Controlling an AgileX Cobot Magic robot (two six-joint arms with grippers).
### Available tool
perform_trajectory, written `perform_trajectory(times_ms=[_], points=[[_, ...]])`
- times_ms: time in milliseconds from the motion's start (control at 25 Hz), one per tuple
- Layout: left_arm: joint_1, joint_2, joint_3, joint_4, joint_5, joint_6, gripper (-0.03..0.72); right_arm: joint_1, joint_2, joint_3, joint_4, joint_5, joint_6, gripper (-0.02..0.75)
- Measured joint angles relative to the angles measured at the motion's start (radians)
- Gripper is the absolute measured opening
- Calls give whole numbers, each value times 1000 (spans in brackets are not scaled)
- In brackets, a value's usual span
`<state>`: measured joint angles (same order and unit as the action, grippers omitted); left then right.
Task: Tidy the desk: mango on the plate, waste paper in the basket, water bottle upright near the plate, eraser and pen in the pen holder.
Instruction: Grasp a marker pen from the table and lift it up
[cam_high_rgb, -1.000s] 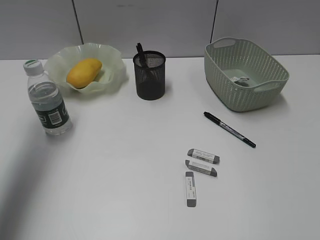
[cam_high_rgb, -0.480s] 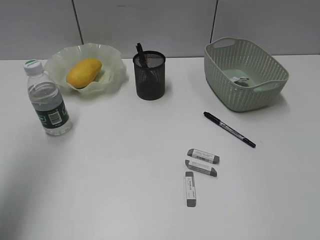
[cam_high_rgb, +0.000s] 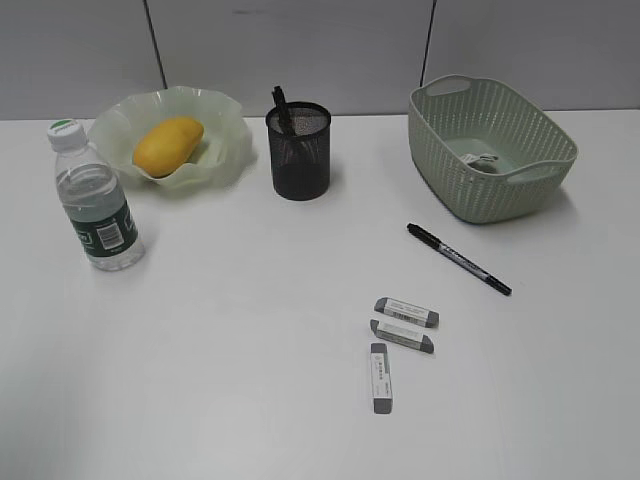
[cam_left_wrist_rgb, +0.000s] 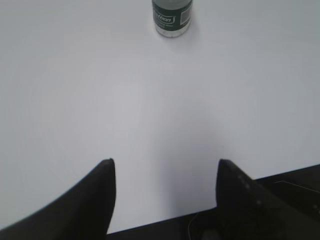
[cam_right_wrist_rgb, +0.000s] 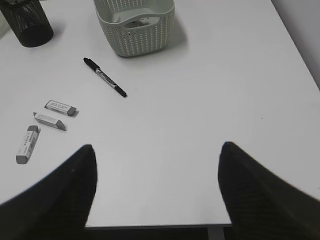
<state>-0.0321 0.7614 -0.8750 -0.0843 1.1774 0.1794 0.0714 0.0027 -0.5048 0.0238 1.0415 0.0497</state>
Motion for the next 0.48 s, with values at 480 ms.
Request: perform_trajectory(times_ms=[480], points=[[0,-447,272,-54,-80,-1,477,0,440,-120,5,1,-135,593]])
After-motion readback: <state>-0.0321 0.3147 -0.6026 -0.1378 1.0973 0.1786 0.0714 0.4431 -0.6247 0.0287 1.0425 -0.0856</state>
